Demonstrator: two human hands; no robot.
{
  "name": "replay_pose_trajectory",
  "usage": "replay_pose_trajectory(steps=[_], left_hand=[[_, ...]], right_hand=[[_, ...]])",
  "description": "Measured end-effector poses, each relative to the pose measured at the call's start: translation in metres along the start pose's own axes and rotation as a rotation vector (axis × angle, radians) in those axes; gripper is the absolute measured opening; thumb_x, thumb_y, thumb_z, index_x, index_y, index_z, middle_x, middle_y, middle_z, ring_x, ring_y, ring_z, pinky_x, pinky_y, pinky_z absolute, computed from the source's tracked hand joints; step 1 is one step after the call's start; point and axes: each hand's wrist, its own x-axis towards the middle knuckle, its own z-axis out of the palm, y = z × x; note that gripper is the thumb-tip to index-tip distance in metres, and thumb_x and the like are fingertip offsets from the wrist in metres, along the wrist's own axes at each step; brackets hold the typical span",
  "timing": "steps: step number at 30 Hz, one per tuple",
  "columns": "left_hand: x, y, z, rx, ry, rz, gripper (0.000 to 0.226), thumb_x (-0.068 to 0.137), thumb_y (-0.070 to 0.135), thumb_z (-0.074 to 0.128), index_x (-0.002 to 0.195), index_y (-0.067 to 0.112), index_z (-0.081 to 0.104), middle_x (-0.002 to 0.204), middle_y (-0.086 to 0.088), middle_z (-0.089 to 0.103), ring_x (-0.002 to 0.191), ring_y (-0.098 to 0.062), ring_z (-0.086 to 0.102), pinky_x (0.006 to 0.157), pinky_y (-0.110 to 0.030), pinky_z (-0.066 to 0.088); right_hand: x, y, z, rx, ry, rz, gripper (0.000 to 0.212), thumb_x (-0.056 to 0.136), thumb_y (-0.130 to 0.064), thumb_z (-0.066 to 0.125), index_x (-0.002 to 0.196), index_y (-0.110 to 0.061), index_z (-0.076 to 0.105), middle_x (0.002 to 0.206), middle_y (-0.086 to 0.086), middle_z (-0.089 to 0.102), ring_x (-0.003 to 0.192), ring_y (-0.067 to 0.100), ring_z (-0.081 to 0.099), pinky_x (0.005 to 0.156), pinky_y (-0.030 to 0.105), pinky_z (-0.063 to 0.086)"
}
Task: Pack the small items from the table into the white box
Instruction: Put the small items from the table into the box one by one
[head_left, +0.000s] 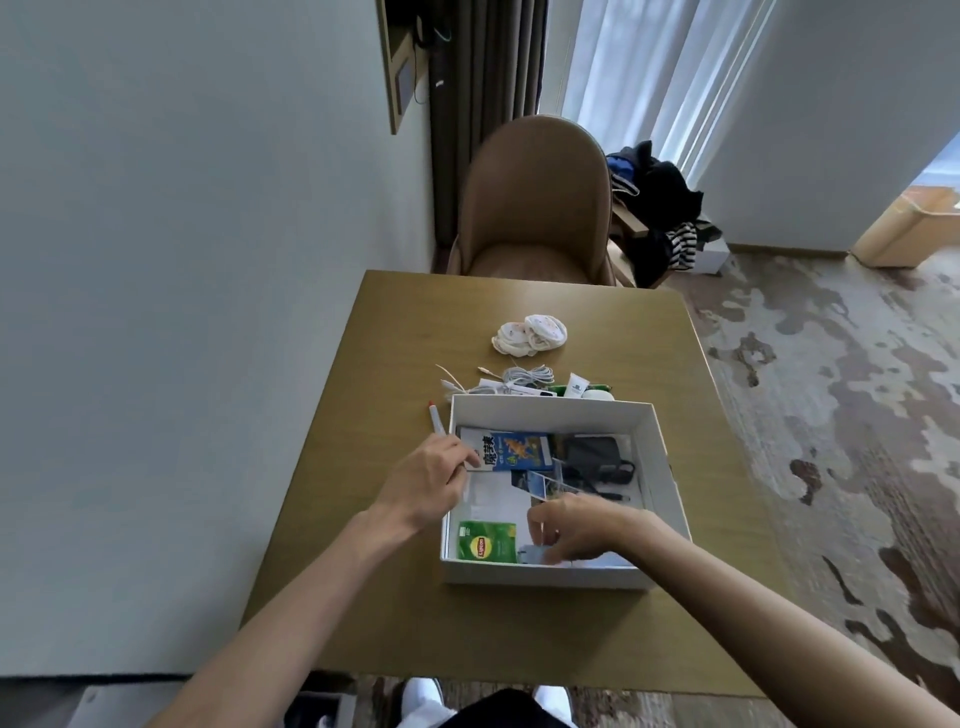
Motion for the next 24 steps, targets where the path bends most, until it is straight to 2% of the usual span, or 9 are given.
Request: replay_pose_trajectory(steps=[3,6,9,12,17,20,24], left_hand=[[0.010,-0.003,-0.001,-0.026,-0.014,0.026,0.020,0.093,0.012,0.050,0.098,0.019,0.068,0.103,0.006,0.067,0.094,0.000,0.051,0.078,-0.010,0.041],[0.022,-0.004,-0.003,-0.057,-0.032,0.045,0.020,0.092,0.011,0.051,0.096,0.020,0.069,0.100,0.007,0.066,0.091,0.000,0.051,0.079,-0.013,0.044],[0.038,-0.009,-0.009,-0.118,-0.062,0.025,0.021,0.092,0.008,0.051,0.099,0.018,0.068,0.102,0.005,0.065,0.093,-0.003,0.053,0.078,-0.010,0.038],[0.057,-0.019,-0.019,-0.167,-0.064,-0.017,0.023,0.091,0.003,0.050,0.100,0.013,0.067,0.101,0.003,0.065,0.094,-0.005,0.053,0.074,-0.009,0.040],[0.088,-0.040,-0.031,-0.163,0.059,-0.198,0.021,0.088,-0.003,0.050,0.087,0.007,0.068,0.091,-0.009,0.068,0.078,-0.015,0.058,0.065,-0.023,0.047],[0.099,-0.062,-0.026,-0.086,-0.065,-0.382,0.018,0.094,0.009,0.047,0.098,0.012,0.064,0.100,-0.006,0.065,0.083,-0.015,0.058,0.066,-0.025,0.047],[0.101,-0.082,-0.012,0.062,-0.285,-0.556,0.019,0.094,0.022,0.048,0.108,0.015,0.060,0.108,-0.006,0.066,0.090,-0.021,0.059,0.071,-0.029,0.045]], right_hand=[[0.003,-0.002,-0.004,0.043,-0.034,0.029,0.020,0.091,-0.027,0.064,0.110,-0.021,0.059,0.111,0.002,0.065,0.095,0.017,0.061,0.083,0.033,0.052],[0.003,-0.002,-0.008,0.078,0.032,0.057,0.021,0.091,-0.031,0.061,0.110,-0.021,0.062,0.108,0.001,0.067,0.094,0.017,0.061,0.082,0.032,0.052],[0.001,0.003,-0.023,0.280,0.221,0.088,0.013,0.091,-0.035,0.062,0.100,-0.025,0.062,0.095,-0.006,0.066,0.085,0.011,0.063,0.074,0.026,0.053],[0.001,0.012,-0.048,0.434,0.433,0.100,0.003,0.092,-0.030,0.061,0.094,-0.028,0.059,0.089,-0.014,0.063,0.082,0.007,0.062,0.070,0.022,0.051],[0.022,0.029,-0.092,0.536,0.691,0.133,0.015,0.093,-0.023,0.059,0.107,-0.021,0.062,0.096,-0.005,0.066,0.088,0.012,0.061,0.074,0.025,0.050],[0.049,0.041,-0.113,0.518,0.727,0.140,0.016,0.093,-0.021,0.057,0.107,-0.017,0.064,0.101,0.002,0.070,0.088,0.017,0.062,0.078,0.033,0.052],[0.094,0.051,-0.134,0.461,0.609,0.121,0.022,0.092,-0.019,0.054,0.111,-0.016,0.065,0.111,0.004,0.070,0.098,0.022,0.064,0.085,0.036,0.053]])
